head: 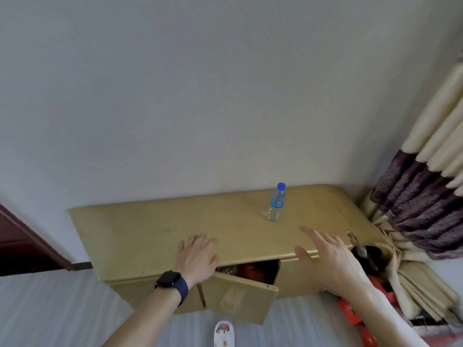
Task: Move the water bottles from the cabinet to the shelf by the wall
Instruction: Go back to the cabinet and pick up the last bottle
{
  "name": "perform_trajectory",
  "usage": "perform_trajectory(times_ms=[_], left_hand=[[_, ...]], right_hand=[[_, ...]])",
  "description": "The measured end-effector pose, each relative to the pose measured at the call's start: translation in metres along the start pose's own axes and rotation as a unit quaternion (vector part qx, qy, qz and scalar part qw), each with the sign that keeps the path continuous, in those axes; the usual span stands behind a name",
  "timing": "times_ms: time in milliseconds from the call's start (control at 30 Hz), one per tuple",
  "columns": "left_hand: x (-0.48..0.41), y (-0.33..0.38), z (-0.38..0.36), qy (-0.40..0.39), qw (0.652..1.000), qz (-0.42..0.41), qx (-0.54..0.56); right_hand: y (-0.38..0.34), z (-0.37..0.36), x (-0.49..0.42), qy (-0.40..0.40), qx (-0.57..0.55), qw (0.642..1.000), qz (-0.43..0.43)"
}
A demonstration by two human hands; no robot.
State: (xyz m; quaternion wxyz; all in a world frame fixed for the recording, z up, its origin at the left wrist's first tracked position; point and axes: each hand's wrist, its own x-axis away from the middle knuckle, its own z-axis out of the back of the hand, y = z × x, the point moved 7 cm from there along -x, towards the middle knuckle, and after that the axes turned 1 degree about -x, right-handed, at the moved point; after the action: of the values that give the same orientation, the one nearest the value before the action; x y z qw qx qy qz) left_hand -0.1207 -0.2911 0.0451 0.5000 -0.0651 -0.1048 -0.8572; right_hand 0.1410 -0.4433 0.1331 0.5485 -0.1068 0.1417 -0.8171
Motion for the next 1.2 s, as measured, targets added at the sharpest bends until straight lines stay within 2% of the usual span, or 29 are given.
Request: perform_trajectory(times_ms=[233,333,467,533,767,933,1100,1200], left_hand=[[-0.159,-0.014,-0.092,-0.139,0.99,0.001,0.022],[-0.214,-0.022,-0.118,-0.179,0.983,-0.005,0.026],[-0.274,-0.03,-0.147,-0.199,0.98,-0.015,0.01],[-0.295,-0.033,-0.166,-0.21,0.978,-0.023,0.003],[-0.294,-0.032,-0.23,-0.281,0.959,-0.028,-0.016],[-0.3,-0.033,-0.238,-0.319,0.947,-0.025,-0.041],[-0.298,-0.025,-0.228,-0.327,0.943,-0.024,-0.062],[-0.299,-0.019,-0.214,-0.315,0.946,-0.03,-0.064]], right_hand=[[0.019,-0.081,-0.156,-0.115,-0.047,0.984,-0.125],[0.027,-0.099,-0.228,-0.099,-0.1,0.969,-0.201],[0.034,-0.119,-0.309,-0.036,-0.206,0.936,-0.282],[0.045,-0.136,-0.334,-0.009,-0.225,0.925,-0.307],[0.073,-0.169,-0.345,0.045,-0.291,0.894,-0.336],[0.082,-0.186,-0.342,0.015,-0.377,0.84,-0.39],[0.071,-0.191,-0.336,0.004,-0.384,0.848,-0.365],[0.067,-0.185,-0.311,-0.015,-0.408,0.839,-0.359]])
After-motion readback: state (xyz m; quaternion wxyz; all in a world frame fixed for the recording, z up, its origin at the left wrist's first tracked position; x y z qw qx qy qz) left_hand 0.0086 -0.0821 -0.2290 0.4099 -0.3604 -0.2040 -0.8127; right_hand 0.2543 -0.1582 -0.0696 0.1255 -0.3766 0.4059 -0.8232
